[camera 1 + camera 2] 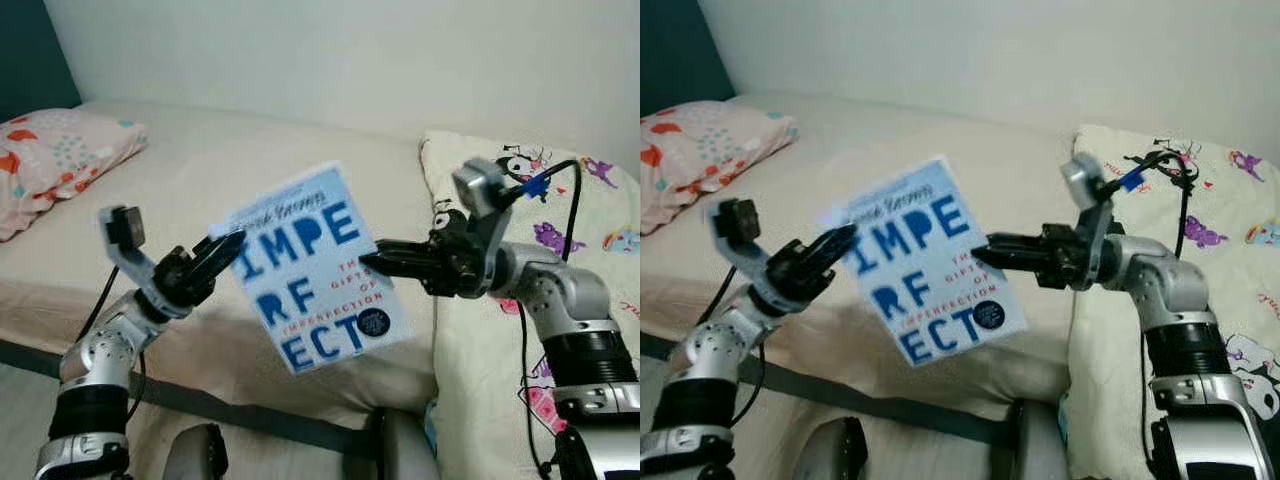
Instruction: Clean up the room
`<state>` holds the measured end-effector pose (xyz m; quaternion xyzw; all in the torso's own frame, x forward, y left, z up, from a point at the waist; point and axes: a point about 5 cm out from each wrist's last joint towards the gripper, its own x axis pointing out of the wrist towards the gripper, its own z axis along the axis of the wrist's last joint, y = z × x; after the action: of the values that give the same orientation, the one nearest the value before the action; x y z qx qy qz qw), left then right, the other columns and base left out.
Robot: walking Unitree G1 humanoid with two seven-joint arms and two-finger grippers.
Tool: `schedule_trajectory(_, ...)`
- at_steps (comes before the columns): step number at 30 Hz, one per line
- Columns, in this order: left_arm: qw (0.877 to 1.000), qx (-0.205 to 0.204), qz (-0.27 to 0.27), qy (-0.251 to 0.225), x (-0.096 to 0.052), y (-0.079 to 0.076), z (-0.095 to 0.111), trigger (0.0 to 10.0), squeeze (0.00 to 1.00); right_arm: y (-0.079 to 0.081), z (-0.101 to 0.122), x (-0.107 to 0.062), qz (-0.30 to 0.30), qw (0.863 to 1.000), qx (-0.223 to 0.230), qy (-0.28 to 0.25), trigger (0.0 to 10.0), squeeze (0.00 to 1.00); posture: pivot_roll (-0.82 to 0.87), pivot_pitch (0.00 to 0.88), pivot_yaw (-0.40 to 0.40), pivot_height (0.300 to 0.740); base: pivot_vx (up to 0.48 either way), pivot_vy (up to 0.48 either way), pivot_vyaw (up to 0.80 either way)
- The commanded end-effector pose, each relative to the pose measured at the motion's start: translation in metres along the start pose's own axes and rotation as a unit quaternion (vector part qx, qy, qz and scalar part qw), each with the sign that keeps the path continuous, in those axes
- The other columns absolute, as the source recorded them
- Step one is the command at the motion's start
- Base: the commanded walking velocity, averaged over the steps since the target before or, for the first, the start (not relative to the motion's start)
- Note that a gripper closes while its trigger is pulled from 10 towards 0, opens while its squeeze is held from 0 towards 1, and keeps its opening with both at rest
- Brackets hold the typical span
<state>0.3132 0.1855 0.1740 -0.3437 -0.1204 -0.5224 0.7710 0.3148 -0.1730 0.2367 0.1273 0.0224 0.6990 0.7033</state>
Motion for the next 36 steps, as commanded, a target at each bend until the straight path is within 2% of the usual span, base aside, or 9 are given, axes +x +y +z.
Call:
schedule_trajectory(1, 1.000, -0.006, 0.011, 0.005, 0.002, 0.002, -0.005, 10.0, 0.00, 0.006, 0.012, 0.003, 0.029, 0.999, -0.022, -0.013, 0.0, 0.00, 0.06, 0.000, -0.066, 0.523, 0.000, 0.000, 0.00)
schedule_trajectory(4, 1.000, -0.005, 0.019, 0.002, 0.004, 0.004, -0.004, 10.0, 0.00, 0.005, 0.009, 0.002, 0.023, 1.000, -0.021, 0.000, 0.0, 0.00, 0.06, 0.000, -0.066, 0.523, 0.000, 0.000, 0.00)
schedule_trajectory(5, 1.000, -0.002, 0.026, 0.006, 0.005, 0.005, -0.004, 8.5, 0.00, 0.005, 0.008, 0.001, 0.021, 1.000, -0.020, 0.004, 0.0, 0.00, 0.06, 0.000, -0.067, 0.523, 0.000, 0.000, 0.00)
schedule_trajectory(6, 1.000, -0.002, 0.026, 0.006, 0.005, 0.005, -0.004, 8.5, 0.00, 0.005, 0.008, 0.001, 0.021, 1.000, -0.020, 0.004, 0.0, 0.00, 0.06, 0.000, -0.067, 0.523, 0.000, 0.000, 0.00)
schedule_trajectory(7, 1.000, 0.001, 0.018, 0.011, 0.008, 0.005, -0.003, 0.0, 0.00, 0.005, 0.008, 0.001, 0.018, 1.000, -0.019, 0.006, 0.0, 0.00, 0.06, 0.000, -0.067, 0.523, 0.000, 0.000, 0.00)
schedule_trajectory(23, 0.994, -0.032, -0.099, 0.013, 0.013, -0.021, -0.003, 0.0, 0.00, 0.004, 0.006, 0.001, 0.004, 1.000, -0.017, 0.018, 0.0, 0.00, 0.06, 0.000, -0.071, 0.523, 0.000, 0.000, 0.00)
schedule_trajectory(31, 0.994, -0.035, -0.104, 0.008, 0.018, -0.022, -0.003, 0.0, 0.00, -0.003, 0.003, 0.003, -0.035, 0.999, -0.036, 0.021, 0.0, 0.00, 0.06, 0.000, -0.069, 0.523, 0.000, 0.000, 0.00)
schedule_trajectory(32, 0.994, -0.033, -0.101, 0.003, 0.020, -0.021, -0.002, 0.0, 0.00, -0.010, 0.007, 0.003, -0.070, 0.996, -0.052, 0.001, 10.0, 0.00, 0.06, 0.000, -0.069, 0.523, 0.000, 0.000, 0.00)
schedule_trajectory(36, 0.995, -0.031, -0.098, -0.004, 0.022, -0.021, 0.001, 0.0, 0.00, -0.019, 0.012, 0.002, -0.116, 0.991, -0.068, -0.028, 10.0, 0.00, 0.06, 0.000, -0.069, 0.523, 0.000, 0.000, 0.00)
